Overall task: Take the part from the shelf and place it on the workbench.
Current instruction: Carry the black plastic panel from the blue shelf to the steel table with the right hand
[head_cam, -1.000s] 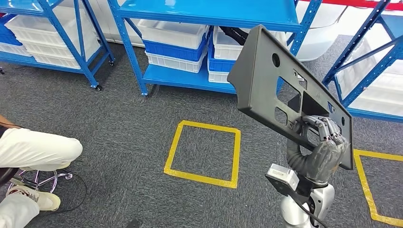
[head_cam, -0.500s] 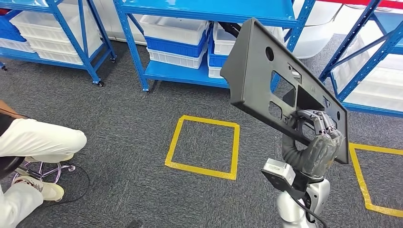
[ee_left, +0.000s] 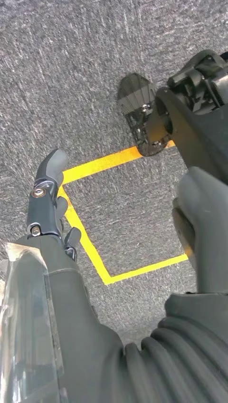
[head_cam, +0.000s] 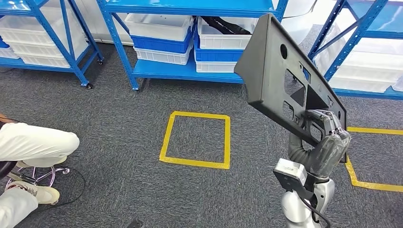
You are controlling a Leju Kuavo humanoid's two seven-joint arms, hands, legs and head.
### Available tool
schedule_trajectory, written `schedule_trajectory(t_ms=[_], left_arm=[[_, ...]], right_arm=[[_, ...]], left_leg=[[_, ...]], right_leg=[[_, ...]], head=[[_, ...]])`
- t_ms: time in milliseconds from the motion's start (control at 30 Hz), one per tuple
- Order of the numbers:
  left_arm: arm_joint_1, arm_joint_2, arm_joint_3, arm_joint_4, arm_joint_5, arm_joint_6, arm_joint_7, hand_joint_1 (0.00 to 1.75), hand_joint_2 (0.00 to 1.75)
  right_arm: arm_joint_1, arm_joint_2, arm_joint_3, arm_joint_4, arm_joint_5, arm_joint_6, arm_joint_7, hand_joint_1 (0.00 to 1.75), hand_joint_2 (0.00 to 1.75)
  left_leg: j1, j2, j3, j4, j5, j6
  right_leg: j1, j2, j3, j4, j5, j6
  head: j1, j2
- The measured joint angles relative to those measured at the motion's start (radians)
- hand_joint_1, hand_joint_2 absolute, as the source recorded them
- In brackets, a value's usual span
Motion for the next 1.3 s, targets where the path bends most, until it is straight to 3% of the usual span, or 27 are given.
schedule_trajectory(t_ms=[67,100,167,233,267,333,367,433,467,533,600,667,733,767,800,867,900,967,1067,1200,1300], left_arm=[[-0.001,0.000,0.000,0.000,0.000,0.000,0.001,0.00,1.75],[0.000,0.000,0.000,0.000,-0.001,0.000,0.001,0.00,1.75],[0.002,0.001,0.000,0.000,-0.001,0.000,0.002,0.00,1.75],[0.006,0.001,0.000,0.000,-0.002,0.000,0.004,0.00,1.75],[0.006,0.001,0.000,0.000,-0.003,0.001,0.005,0.00,1.75],[0.007,0.001,0.000,0.000,-0.004,0.004,0.006,0.00,1.75],[0.007,0.002,0.000,0.000,-0.006,0.006,0.006,0.00,1.75],[0.007,0.004,0.000,0.000,-0.008,0.012,0.006,0.00,1.75],[0.007,0.005,0.000,0.000,-0.010,0.014,0.006,0.00,1.75],[0.006,0.004,0.000,0.000,-0.011,0.015,0.006,0.00,1.75],[0.005,0.002,0.000,0.000,-0.012,0.015,0.006,0.00,1.75],[0.005,0.000,0.000,0.000,-0.012,0.014,0.006,0.00,1.75],[0.008,0.001,0.000,0.000,-0.013,0.014,0.006,0.00,1.75],[0.009,0.000,0.000,0.000,-0.013,0.014,0.006,0.00,1.75],[0.009,0.000,0.000,0.000,-0.013,0.014,0.006,0.00,1.75],[0.009,-0.001,0.000,0.000,-0.013,0.014,0.006,0.00,1.75],[0.008,-0.001,0.000,0.000,-0.013,0.014,0.006,0.00,1.75],[0.008,-0.001,0.000,0.000,-0.013,0.013,0.006,0.00,1.75],[0.005,-0.001,0.000,0.000,-0.014,0.011,0.006,0.00,1.75],[0.002,0.001,-0.001,0.000,-0.019,0.009,0.009,0.00,1.75],[0.003,0.001,-0.001,0.000,-0.024,0.008,0.012,0.00,1.75]], right_arm=[[0.001,0.000,0.001,0.000,0.001,0.000,0.001,1.75,1.75],[0.001,0.000,0.001,0.000,0.001,0.000,0.001,1.75,1.75],[0.001,0.000,0.003,-0.001,0.004,0.000,0.003,1.75,1.75],[0.005,-0.001,0.005,0.000,0.008,0.000,0.006,1.75,1.75],[0.007,-0.002,0.005,0.000,0.009,0.000,0.008,1.75,1.75],[0.012,-0.003,0.005,0.000,0.010,0.000,0.010,1.75,1.75],[0.012,-0.003,0.006,0.000,0.010,0.000,0.010,1.75,1.75],[0.010,-0.004,0.010,0.000,0.007,0.000,0.013,1.75,1.75],[0.009,-0.005,0.013,0.000,0.004,0.000,0.015,1.75,1.75],[0.008,-0.007,0.017,0.001,-0.001,0.000,0.026,1.75,1.75],[0.003,-0.012,0.022,0.003,-0.007,0.000,0.045,1.75,1.75],[-0.004,-0.019,0.032,0.008,-0.010,0.000,0.064,1.75,1.75],[-0.005,-0.026,0.042,0.016,-0.011,0.000,0.076,1.75,1.75],[-0.005,-0.030,0.044,0.020,-0.011,0.000,0.079,1.75,1.75],[-0.005,-0.033,0.046,0.024,-0.011,0.000,0.081,1.75,1.75],[-0.006,-0.037,0.048,0.028,-0.012,0.000,0.084,1.75,1.75],[-0.008,-0.038,0.051,0.030,-0.012,0.000,0.085,1.75,1.75],[-0.010,-0.041,0.059,0.035,-0.017,0.000,0.091,1.75,1.75],[-0.010,-0.050,0.067,0.051,-0.031,0.000,0.114,1.75,1.75],[0.011,-0.056,0.054,0.090,-0.032,0.000,0.111,1.75,1.75],[0.047,-0.054,0.025,0.108,-0.013,0.000,0.079,1.75,1.75]], left_leg=[[0.006,-0.017,-0.008,0.017,-0.015,-0.013],[0.009,-0.039,-0.022,0.050,-0.042,-0.019],[0.012,-0.083,-0.069,0.173,-0.122,-0.026],[0.013,-0.094,-0.105,0.278,-0.166,-0.029],[0.013,-0.095,-0.100,0.279,-0.158,-0.027],[0.014,-0.111,-0.037,0.176,-0.101,-0.019],[0.015,-0.137,0.002,0.107,-0.075,-0.012],[0.015,-0.179,0.048,0.015,-0.053,-0.001],[0.013,-0.186,0.052,0.003,-0.055,0.003],[0.011,-0.163,0.051,-0.006,-0.048,0.010],[0.014,-0.135,0.051,-0.020,-0.035,0.021],[0.014,-0.104,0.046,-0.026,-0.029,0.027],[0.013,-0.072,0.040,-0.025,-0.027,0.028],[0.013,-0.057,0.038,-0.025,-0.026,0.027],[0.014,-0.044,0.037,-0.024,-0.026,0.026],[0.014,-0.022,0.036,-0.020,-0.027,0.020],[0.012,-0.012,0.035,-0.016,-0.029,0.014],[0.006,0.003,0.033,-0.011,-0.031,0.002],[0.009,0.017,0.034,-0.013,-0.032,-0.010],[0.016,0.007,0.024,0.001,-0.032,0.005],[0.019,0.002,0.002,0.029,-0.038,-0.002]], right_leg=[[-0.006,0.016,-0.004,-0.001,0.010,-0.018],[-0.010,0.024,-0.006,-0.003,0.017,-0.028],[-0.010,0.039,-0.014,-0.002,0.027,-0.042],[-0.007,0.059,-0.024,-0.001,0.035,-0.046],[-0.006,0.071,-0.027,0.000,0.038,-0.045],[-0.005,0.095,-0.030,0.001,0.042,-0.040],[-0.004,0.105,-0.031,0.003,0.044,-0.037],[-0.003,0.124,-0.040,0.006,0.049,-0.028],[-0.005,0.134,-0.046,0.006,0.054,-0.021],[-0.008,0.149,-0.061,0.007,0.062,-0.007],[-0.004,0.116,-0.089,0.042,0.044,-0.003],[-0.004,0.064,-0.147,0.156,-0.011,-0.008],[-0.008,0.048,-0.197,0.274,-0.055,-0.003],[-0.011,0.044,-0.197,0.288,-0.057,0.005],[-0.015,0.038,-0.175,0.258,-0.043,0.015],[-0.021,0.003,-0.091,0.119,-0.001,0.032],[-0.018,-0.015,-0.055,0.057,0.014,0.032],[-0.012,-0.030,-0.030,0.005,0.024,0.020],[-0.011,-0.008,-0.034,0.005,0.031,0.001],[-0.008,-0.002,-0.044,0.023,0.027,-0.013],[-0.002,-0.004,-0.067,0.054,0.017,-0.027]], head=[[0.000,0.000],[0.000,0.000],[-0.002,0.000],[-0.001,0.000],[-0.001,0.000],[-0.002,0.000],[-0.001,0.000],[-0.001,0.000],[-0.001,0.000],[-0.003,0.000],[0.001,0.000],[0.007,0.000],[0.011,0.000],[0.011,0.000],[0.012,0.000],[0.012,0.000],[0.012,0.000],[0.009,0.000],[0.006,0.000],[0.001,0.000],[0.001,0.000]])
